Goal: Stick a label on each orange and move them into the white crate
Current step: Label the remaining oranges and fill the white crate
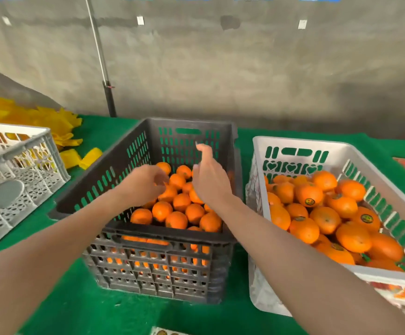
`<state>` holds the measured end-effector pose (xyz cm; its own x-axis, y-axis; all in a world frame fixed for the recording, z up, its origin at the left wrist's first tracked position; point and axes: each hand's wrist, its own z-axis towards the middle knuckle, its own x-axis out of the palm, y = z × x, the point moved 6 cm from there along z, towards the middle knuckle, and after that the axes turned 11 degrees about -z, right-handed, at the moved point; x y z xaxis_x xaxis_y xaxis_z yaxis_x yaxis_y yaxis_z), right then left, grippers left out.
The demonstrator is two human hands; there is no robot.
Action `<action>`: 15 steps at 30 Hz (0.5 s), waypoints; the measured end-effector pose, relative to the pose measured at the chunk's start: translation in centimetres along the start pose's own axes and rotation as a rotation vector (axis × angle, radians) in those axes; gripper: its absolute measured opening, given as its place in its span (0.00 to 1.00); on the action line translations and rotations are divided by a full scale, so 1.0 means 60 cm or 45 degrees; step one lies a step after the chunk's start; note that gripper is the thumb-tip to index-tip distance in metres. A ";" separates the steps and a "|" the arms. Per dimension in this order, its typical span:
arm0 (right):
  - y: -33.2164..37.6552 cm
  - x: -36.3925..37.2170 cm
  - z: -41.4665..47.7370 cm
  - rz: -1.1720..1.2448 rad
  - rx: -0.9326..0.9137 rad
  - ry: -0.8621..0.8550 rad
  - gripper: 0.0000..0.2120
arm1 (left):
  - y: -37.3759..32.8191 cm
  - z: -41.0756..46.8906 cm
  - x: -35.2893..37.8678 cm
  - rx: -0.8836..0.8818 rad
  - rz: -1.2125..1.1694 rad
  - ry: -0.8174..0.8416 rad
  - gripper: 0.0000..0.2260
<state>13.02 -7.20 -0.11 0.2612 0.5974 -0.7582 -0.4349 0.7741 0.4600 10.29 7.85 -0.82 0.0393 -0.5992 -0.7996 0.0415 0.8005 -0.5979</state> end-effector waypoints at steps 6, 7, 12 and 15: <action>-0.029 0.016 0.006 -0.111 0.090 -0.044 0.26 | 0.023 0.103 0.142 0.085 0.782 0.899 0.24; -0.028 0.018 0.007 -0.130 0.082 -0.038 0.27 | 0.035 0.116 0.164 0.061 0.871 0.995 0.25; -0.035 0.029 0.008 -0.098 0.077 0.038 0.29 | 0.089 0.135 0.257 0.108 1.115 1.126 0.32; -0.032 0.028 0.011 -0.109 0.047 0.049 0.28 | 0.103 0.124 0.280 0.110 1.128 1.077 0.33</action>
<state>14.86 -7.54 -1.96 0.2627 0.5209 -0.8122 -0.3805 0.8294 0.4089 18.65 2.62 -17.53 -0.5713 0.3722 -0.7315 0.3968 0.9054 0.1508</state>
